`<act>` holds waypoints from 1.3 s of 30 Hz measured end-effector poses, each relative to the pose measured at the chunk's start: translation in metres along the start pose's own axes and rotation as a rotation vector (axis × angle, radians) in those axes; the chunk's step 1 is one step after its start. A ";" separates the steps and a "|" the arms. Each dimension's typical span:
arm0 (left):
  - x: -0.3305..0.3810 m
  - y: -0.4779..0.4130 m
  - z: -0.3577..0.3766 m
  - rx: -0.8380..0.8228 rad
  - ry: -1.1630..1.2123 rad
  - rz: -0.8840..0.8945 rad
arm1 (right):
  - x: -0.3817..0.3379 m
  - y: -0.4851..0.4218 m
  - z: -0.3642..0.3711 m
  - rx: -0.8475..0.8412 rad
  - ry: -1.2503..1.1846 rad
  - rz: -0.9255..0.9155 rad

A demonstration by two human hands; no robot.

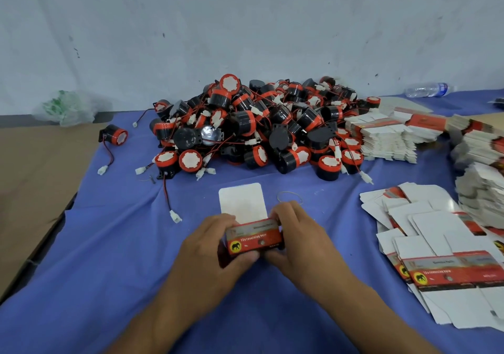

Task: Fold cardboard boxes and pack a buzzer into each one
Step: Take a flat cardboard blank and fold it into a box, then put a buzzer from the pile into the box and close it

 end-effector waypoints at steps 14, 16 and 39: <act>-0.008 -0.011 0.000 -0.012 -0.211 0.181 | 0.136 -0.114 -0.059 0.185 0.229 0.543; -0.009 -0.012 -0.001 -0.030 -0.222 0.191 | 0.141 -0.123 -0.060 0.204 0.218 0.566; -0.025 -0.010 0.011 -0.088 0.141 0.030 | -0.019 -0.008 -0.038 -0.051 -0.204 -0.481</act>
Point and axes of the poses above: each hand's wrist, its own y-axis away from the middle knuckle, its own z-axis out of the palm, x = y × z, the point moved 4 cm from there along -y, towards the middle knuckle, and after that the axes turned 7 degrees about -y, right-handed, at the moved point
